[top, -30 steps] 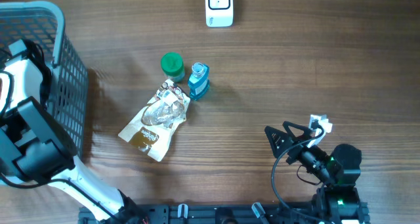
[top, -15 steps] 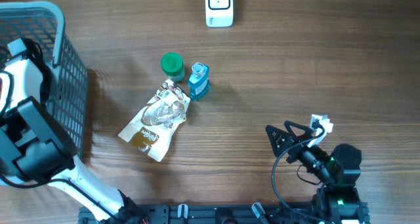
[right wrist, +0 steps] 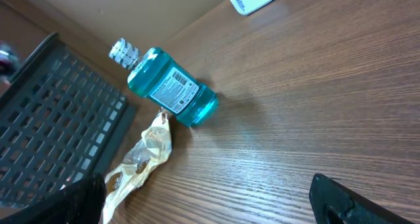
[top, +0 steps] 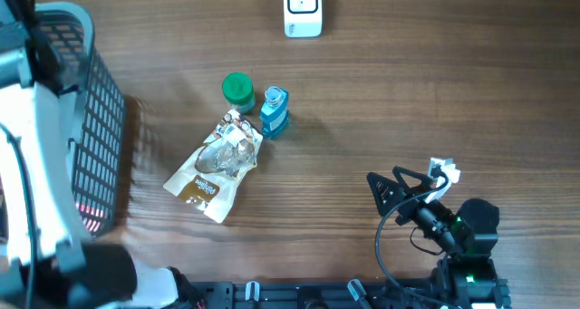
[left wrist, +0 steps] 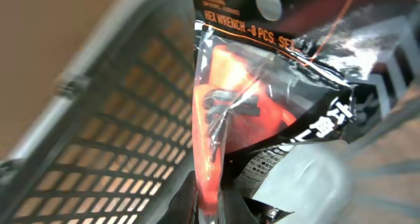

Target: Scan the item barcode

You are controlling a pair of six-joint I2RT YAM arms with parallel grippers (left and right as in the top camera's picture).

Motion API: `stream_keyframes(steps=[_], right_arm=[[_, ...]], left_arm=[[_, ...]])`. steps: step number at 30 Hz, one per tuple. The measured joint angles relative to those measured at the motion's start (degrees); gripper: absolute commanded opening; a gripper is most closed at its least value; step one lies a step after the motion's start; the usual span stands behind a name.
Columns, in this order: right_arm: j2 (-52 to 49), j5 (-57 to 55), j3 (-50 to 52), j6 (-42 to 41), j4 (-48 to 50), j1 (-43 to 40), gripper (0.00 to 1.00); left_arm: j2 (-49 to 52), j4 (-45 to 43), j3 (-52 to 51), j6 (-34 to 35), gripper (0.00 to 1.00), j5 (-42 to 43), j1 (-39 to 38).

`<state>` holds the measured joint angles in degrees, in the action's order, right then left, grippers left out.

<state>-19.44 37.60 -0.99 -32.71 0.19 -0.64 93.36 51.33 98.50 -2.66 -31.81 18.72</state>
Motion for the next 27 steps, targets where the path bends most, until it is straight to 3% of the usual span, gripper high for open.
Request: stream_keyframes(steps=[7,11,15,18,21,27], right_arm=[[0.0,0.0,0.0,0.0,0.0,0.0,1.00],[0.0,0.0,0.0,0.0,0.0,0.0,1.00],[0.0,0.0,0.0,0.0,0.0,0.0,1.00],[0.0,0.0,0.0,0.0,0.0,0.0,1.00],[0.0,0.0,0.0,0.0,0.0,0.0,1.00],[0.0,0.0,0.0,0.0,0.0,0.0,1.00]], left_arm=[[-20.3,0.0,0.5,9.3,0.04,11.7,-5.2],[-24.5,2.8,1.1,14.6,0.04,23.3,-15.6],[-16.7,9.8,1.1,17.5,0.04,25.7,-24.3],[-4.1,12.1,-0.6,18.9,0.04,26.6,-28.4],[9.1,13.6,-1.2,20.3,0.04,26.5,-29.1],[18.3,12.7,-4.8,24.5,0.04,23.1,-29.1]])
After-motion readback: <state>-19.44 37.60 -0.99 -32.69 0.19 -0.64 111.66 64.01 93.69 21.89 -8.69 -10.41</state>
